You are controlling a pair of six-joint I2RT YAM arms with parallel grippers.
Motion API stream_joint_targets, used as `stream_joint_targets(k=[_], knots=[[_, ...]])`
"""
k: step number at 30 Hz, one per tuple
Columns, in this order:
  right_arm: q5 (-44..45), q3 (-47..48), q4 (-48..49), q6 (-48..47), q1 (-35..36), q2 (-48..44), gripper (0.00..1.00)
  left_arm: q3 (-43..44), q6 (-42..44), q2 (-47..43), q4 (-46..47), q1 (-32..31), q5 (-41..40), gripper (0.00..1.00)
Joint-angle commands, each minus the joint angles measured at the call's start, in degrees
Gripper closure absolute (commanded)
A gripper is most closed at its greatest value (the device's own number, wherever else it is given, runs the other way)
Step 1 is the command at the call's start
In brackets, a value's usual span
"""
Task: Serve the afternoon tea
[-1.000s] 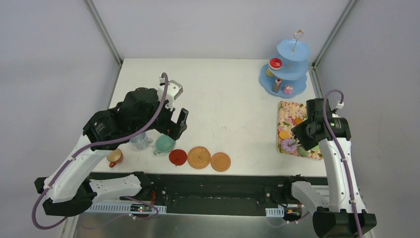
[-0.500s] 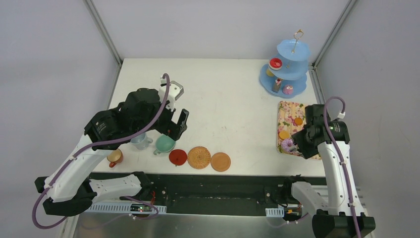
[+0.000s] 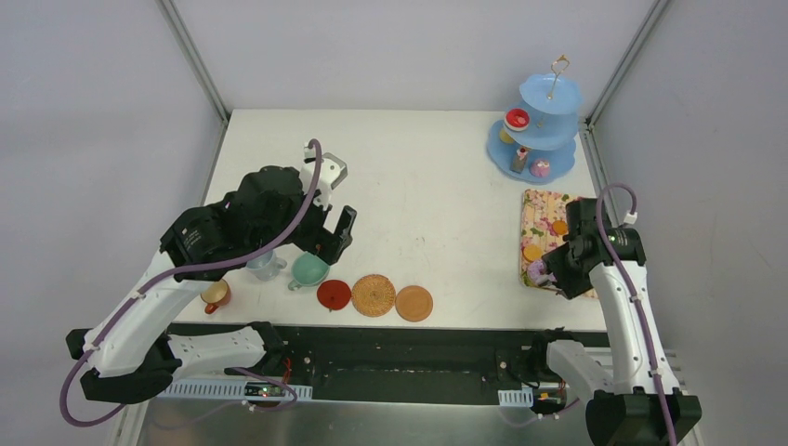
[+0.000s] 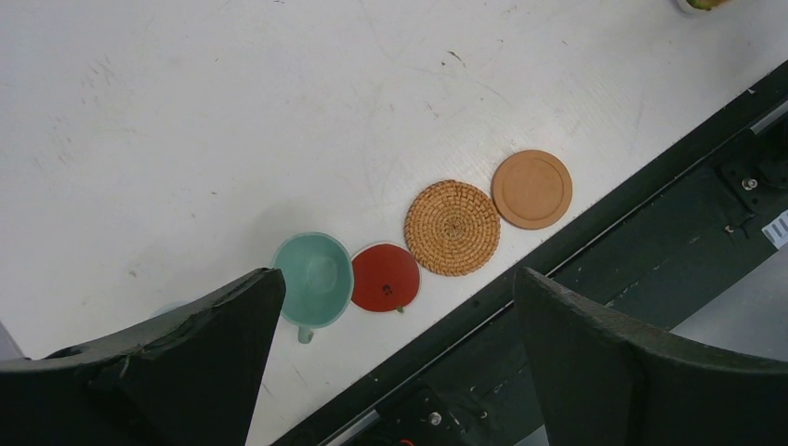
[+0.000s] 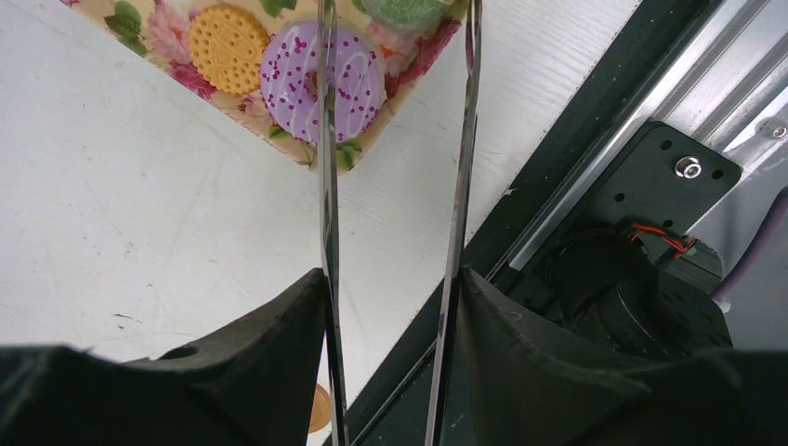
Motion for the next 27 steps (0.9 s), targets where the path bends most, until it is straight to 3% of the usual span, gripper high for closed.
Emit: stream_joint_targets(k=[1, 10, 16, 27], knots=[[1.0, -0.56, 2.11, -1.21, -0.44, 0.65, 0.45, 0.65, 1.0, 0.34, 0.4, -0.58, -1.67, 0.0], [0.93, -3.42, 3.85, -0.8, -0.62, 1.41, 0.5, 1.53, 1.23, 1.21, 0.12, -0.54, -2.32, 0.0], [0.12, -3.01, 3.23, -0.73, -0.59, 0.8, 0.61, 1.95, 1.43, 1.63, -0.15, -0.53, -2.43, 0.0], [-1.26, 9.26, -3.95, -5.08, -0.62, 1.41, 0.74, 3.24, 1.53, 2.44, -0.09, -0.59, -2.04, 0.0]])
